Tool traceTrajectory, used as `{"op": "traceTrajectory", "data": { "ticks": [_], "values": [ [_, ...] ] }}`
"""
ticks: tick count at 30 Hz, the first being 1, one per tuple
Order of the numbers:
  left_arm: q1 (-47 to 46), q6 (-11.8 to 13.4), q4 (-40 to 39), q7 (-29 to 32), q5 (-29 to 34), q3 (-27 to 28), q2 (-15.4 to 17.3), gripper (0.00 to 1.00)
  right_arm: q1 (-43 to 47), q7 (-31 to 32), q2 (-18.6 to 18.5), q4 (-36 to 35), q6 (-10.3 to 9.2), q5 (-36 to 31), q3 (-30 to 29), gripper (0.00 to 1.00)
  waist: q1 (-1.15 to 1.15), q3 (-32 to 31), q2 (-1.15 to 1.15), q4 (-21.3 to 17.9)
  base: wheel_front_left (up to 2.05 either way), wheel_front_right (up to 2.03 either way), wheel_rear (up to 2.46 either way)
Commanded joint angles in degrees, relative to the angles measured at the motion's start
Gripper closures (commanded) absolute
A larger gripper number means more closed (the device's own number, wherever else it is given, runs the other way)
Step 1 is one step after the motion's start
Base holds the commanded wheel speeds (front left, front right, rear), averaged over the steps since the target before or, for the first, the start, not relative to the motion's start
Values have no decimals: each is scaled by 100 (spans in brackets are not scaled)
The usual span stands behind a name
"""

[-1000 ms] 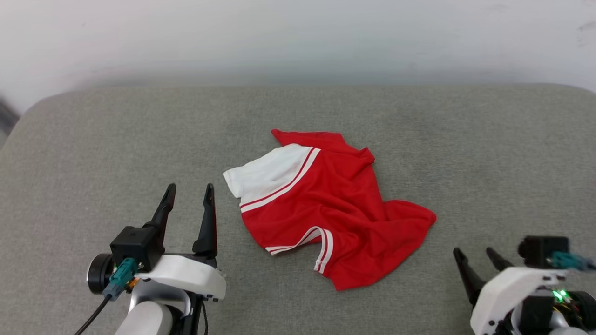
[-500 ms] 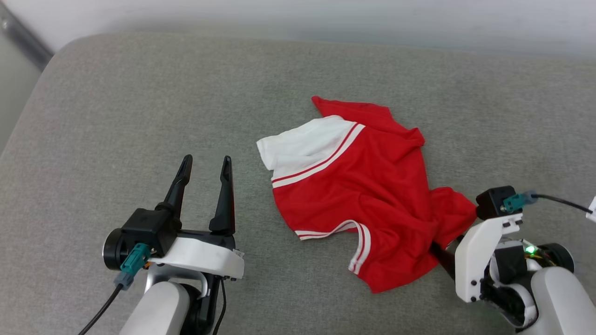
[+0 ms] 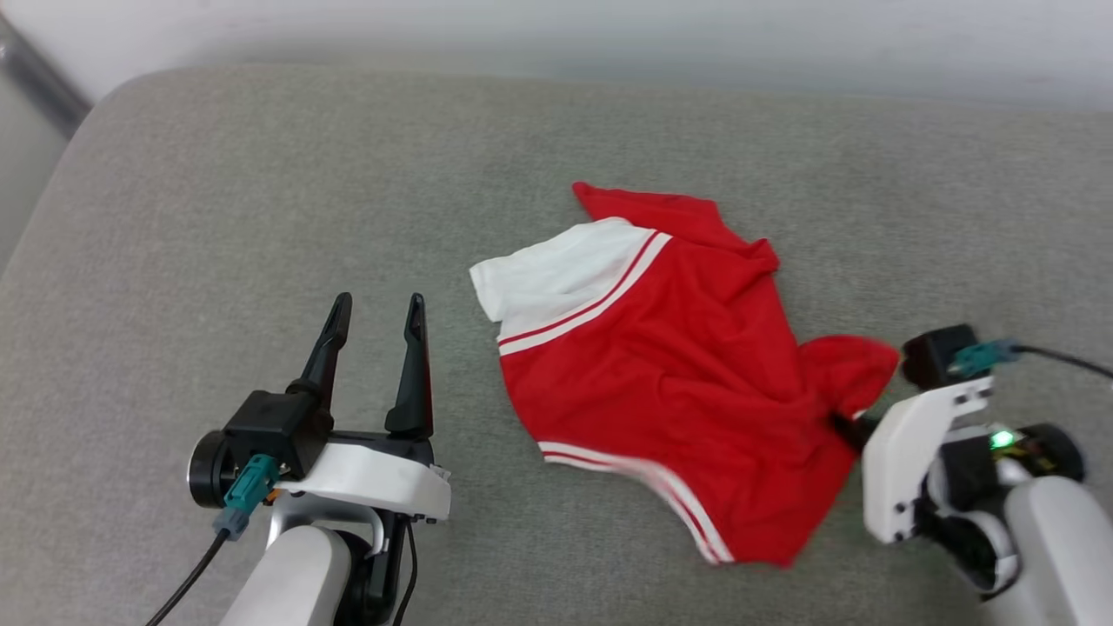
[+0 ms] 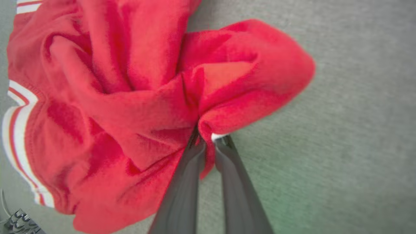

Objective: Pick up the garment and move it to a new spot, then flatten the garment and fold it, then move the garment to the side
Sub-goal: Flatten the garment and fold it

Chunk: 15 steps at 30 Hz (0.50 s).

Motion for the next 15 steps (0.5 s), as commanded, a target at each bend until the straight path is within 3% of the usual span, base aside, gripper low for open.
{"op": "traceTrajectory", "data": {
  "ticks": [1,8,13,14,15],
  "values": [
    [40,-15,-2,-33,9,21,27,0,-99,-104,-105,-139,-10,-96,-125,100,-1,-93,0,-126,0,0,0],
    [149,15,-24,-19,0,30,72,0,423,-237,-11,-590,-9,-430,-1179,100,-1,-260,0,-454,0,0,0],
    [147,35,-48,41,-12,5,102,0,902,-322,263,-230,-9,-546,-1788,100,-1,-257,0,-603,0,0,0],
    [143,40,-48,44,-16,2,104,0,938,-406,335,-88,-8,-518,-1837,78,-1,-252,0,-625,0,0,0],
    [140,47,-49,51,-20,0,107,0,970,-478,374,62,-8,-499,-1838,19,-1,-249,0,-641,0,0,0]
  ]
}}
